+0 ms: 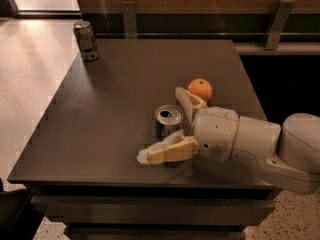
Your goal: Move redbull can near 7up can
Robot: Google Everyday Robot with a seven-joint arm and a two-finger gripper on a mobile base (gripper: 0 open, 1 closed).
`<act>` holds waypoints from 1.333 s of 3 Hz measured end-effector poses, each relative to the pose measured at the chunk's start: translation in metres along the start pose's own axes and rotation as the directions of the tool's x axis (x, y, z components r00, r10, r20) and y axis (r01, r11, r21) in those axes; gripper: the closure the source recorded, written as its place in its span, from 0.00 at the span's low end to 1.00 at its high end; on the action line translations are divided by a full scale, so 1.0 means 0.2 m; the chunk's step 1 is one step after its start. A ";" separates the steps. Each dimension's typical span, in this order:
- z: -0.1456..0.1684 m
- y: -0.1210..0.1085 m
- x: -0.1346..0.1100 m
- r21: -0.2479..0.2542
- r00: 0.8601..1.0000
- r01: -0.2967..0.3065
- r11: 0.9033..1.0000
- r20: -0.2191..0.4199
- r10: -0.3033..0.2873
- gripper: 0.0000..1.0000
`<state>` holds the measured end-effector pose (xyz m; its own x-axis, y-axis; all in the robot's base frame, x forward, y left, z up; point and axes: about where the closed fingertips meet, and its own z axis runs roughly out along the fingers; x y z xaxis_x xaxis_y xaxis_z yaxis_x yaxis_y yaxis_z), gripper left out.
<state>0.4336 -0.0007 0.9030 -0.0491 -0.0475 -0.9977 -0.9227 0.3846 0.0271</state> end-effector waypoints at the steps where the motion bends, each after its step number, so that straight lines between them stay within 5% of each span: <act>1: 0.04 0.00 0.05 0.017 1.000 -0.006 1.000 0.022 0.006 0.16; 4: 0.06 0.02 0.03 0.008 1.000 0.005 1.000 0.019 -0.006 0.85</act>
Offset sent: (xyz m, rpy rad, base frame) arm 0.0024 0.0062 -0.0093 0.0198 -0.0032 -0.0164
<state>0.4342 0.0126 0.8963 -0.0366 -0.0319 -0.9988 -0.9200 0.3913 0.0213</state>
